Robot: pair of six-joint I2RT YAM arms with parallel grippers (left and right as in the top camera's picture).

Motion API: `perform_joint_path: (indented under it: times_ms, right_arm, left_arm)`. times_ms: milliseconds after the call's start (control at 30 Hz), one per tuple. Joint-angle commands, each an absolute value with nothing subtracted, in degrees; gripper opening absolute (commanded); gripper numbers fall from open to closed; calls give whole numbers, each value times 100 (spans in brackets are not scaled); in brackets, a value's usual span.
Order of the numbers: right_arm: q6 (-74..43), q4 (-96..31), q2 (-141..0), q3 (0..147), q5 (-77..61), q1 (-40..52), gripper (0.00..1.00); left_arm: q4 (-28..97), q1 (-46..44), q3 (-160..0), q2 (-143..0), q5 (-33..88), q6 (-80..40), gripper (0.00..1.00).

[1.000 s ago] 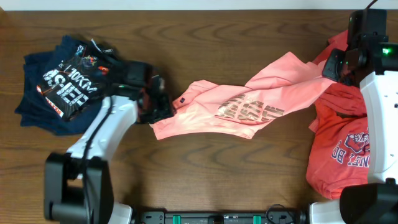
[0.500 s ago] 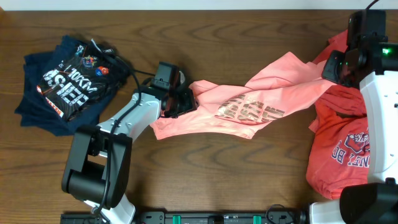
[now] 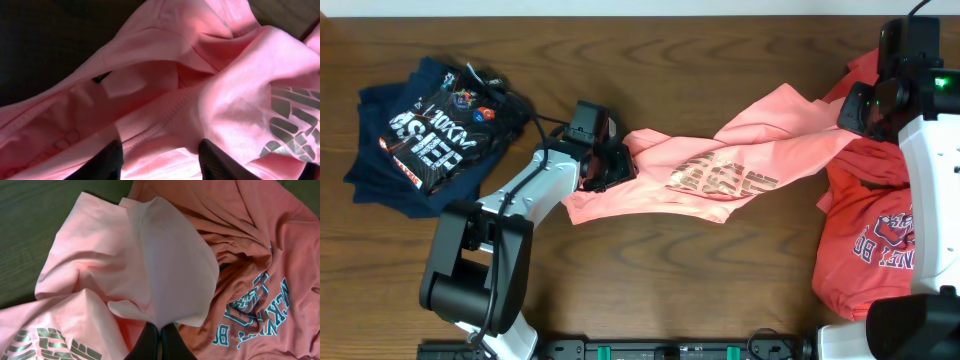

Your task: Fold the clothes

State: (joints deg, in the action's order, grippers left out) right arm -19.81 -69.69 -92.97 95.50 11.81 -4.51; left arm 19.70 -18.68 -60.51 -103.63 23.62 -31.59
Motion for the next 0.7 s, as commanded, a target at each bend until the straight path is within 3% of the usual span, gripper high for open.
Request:
perform_joint_path:
  times_ms: [0, 133, 167, 200, 267, 667]
  right_arm:
    - [-1876, -6991, -9290, 9550, 1219, -513, 1]
    - [-1879, -6991, -9290, 9550, 1216, -513, 2]
    - [-1879, -6997, -9290, 9550, 1216, -513, 2]
    - [-1879, -7008, -9290, 9550, 1216, -513, 2]
    - [-1879, -7035, -9290, 9550, 1216, -513, 1]
    - [-1791, -6740, -9290, 9550, 711, -528, 1]
  left_arm:
    - [2001, -1927, -6023, -10514, 2314, -3157, 51]
    - [1973, -2106, -6023, -10669, 2314, -3155, 50]
    - [1933, -2156, -6023, -10711, 2314, -3122, 46]
    - [1909, -2191, -6023, -10722, 2314, -3065, 36]
    - [1815, -2211, -6023, -10711, 2314, -3009, 6]
    - [1614, -1334, -6462, -9275, 2276, -2506, 6]
